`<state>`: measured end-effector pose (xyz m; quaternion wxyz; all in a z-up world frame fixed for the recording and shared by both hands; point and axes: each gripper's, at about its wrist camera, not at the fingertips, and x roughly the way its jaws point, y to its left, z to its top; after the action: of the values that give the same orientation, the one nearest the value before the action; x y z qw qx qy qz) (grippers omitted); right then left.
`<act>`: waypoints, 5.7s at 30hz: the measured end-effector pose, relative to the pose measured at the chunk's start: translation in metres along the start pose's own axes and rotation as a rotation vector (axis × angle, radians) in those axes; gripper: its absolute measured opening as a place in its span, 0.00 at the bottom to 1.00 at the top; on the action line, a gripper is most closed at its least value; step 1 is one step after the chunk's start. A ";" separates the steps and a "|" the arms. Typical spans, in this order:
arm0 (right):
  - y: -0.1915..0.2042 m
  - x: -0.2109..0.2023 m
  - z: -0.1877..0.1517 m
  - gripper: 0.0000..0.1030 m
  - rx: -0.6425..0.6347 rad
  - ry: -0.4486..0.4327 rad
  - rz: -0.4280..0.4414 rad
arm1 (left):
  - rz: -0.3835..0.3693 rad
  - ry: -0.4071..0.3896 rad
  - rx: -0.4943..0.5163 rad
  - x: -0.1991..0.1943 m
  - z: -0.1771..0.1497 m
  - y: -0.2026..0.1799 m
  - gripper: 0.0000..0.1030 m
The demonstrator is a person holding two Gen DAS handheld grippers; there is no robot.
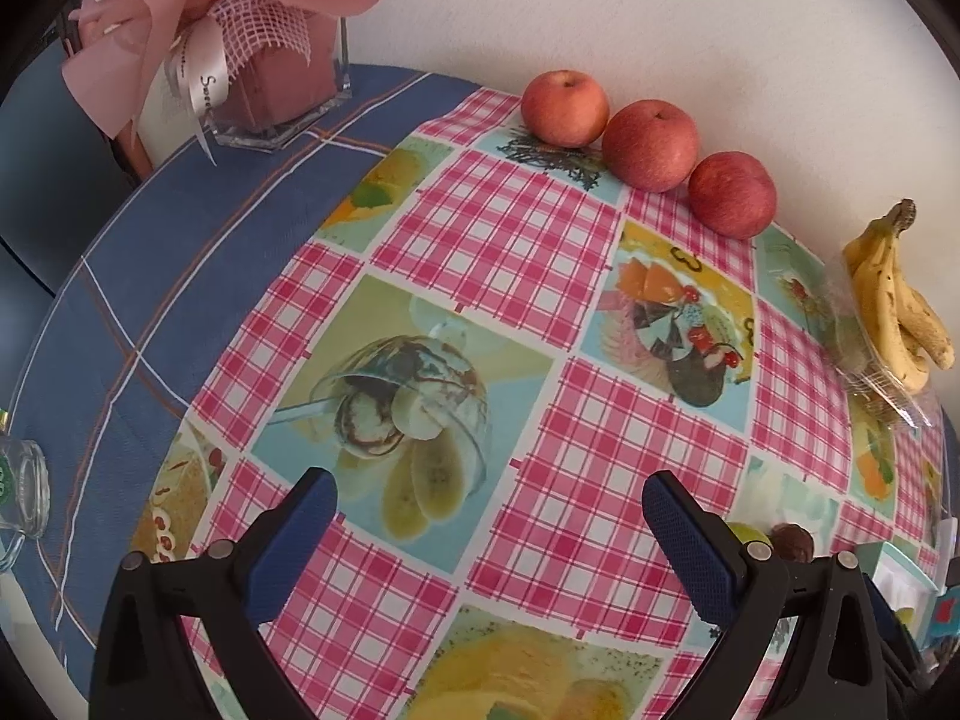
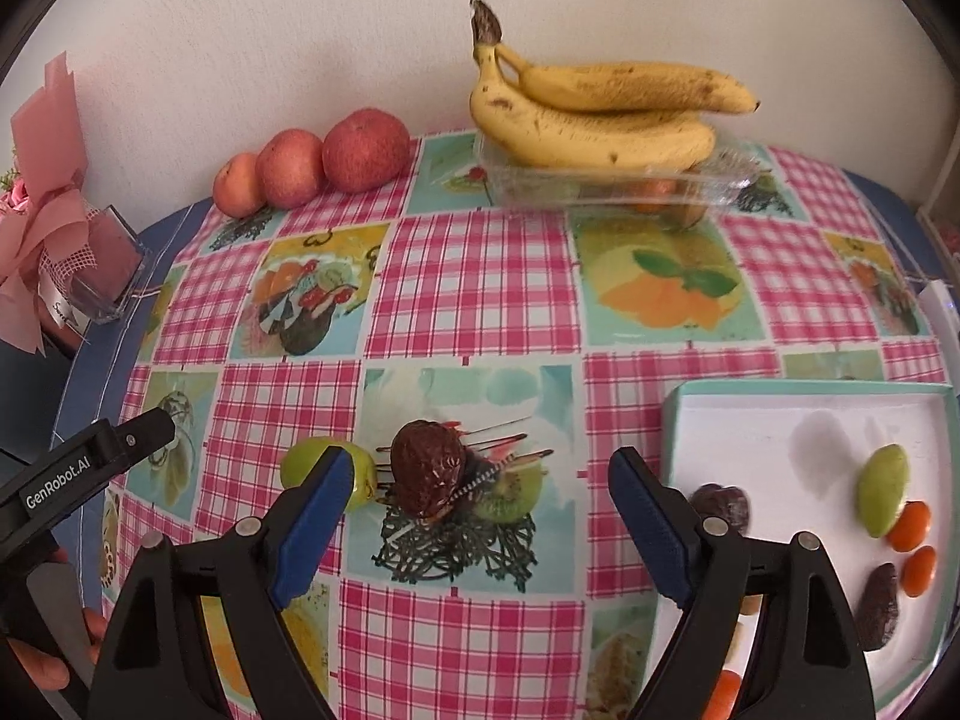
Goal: Organize fruits
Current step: 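Move both open tools back toward the green guava and dark date, then grasp the dark date with the right tool while the left tool grasps the green guava, then carry the green guava and dark date over the white tray with both tools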
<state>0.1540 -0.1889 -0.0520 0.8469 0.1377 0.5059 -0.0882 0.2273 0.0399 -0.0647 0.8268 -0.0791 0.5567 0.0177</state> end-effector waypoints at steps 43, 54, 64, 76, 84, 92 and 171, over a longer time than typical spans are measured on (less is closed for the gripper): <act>-0.046 0.004 0.006 0.35 0.153 -0.007 0.059 | -0.093 0.052 0.036 0.005 -0.009 -0.034 1.00; -0.079 -0.027 0.012 0.35 0.222 -0.058 0.031 | -0.223 0.085 0.154 0.005 -0.029 -0.095 0.94; -0.076 -0.038 0.016 0.35 0.205 -0.078 0.040 | -0.171 0.098 0.269 0.023 -0.042 -0.125 0.84; -0.073 -0.036 0.015 0.35 0.195 -0.071 0.041 | -0.168 0.096 0.259 0.030 -0.045 -0.115 0.72; -0.072 -0.035 0.015 0.35 0.193 -0.066 0.039 | -0.170 0.094 0.262 0.026 -0.044 -0.119 0.63; -0.073 -0.035 0.015 0.35 0.192 -0.061 0.040 | -0.188 0.106 0.259 0.026 -0.043 -0.117 0.53; -0.220 -0.142 -0.102 0.35 0.423 -0.041 -0.265 | -0.376 0.160 0.706 -0.093 -0.211 -0.239 0.53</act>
<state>-0.0614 -0.3628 -0.0044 0.7903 0.2427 0.4727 -0.3051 0.0264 -0.2227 -0.0300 0.7460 0.1081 0.5671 -0.3320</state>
